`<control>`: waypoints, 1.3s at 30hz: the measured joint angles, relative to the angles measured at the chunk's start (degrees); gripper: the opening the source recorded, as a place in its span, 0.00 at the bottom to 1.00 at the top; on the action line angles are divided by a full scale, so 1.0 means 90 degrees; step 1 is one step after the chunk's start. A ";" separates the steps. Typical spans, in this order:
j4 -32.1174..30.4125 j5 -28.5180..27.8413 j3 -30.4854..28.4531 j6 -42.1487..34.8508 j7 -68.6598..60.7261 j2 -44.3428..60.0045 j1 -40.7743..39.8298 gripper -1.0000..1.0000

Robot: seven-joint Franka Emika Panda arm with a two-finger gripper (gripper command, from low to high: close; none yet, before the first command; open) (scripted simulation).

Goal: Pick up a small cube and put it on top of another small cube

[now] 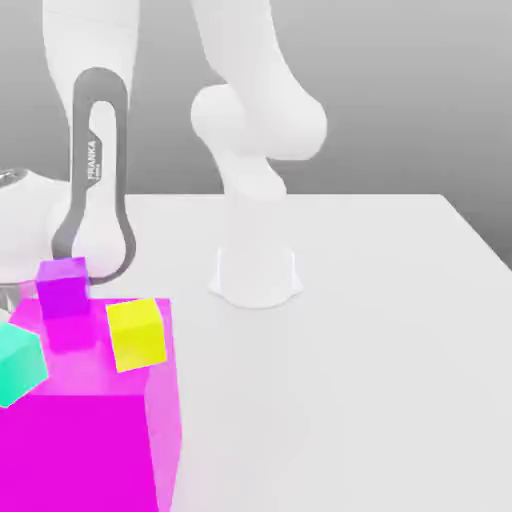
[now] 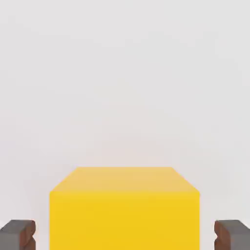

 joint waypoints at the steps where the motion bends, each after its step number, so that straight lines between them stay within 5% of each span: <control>1: 0.0000 -0.0004 0.0001 -0.0001 0.0004 0.0000 0.0000 0.00; 4: 0.0006 0.0009 0.0051 0.0032 -0.0007 0.0037 -0.0049 0.00; 11: -0.0127 -0.1143 -0.0579 -0.0944 0.0827 -0.1169 0.0476 0.00; 31: 0.3948 -0.0084 0.0435 -0.6000 0.0728 -0.1096 0.0856 0.00; 39: 0.3748 -0.0934 0.1120 -0.6662 0.2616 -0.2467 0.2081 0.00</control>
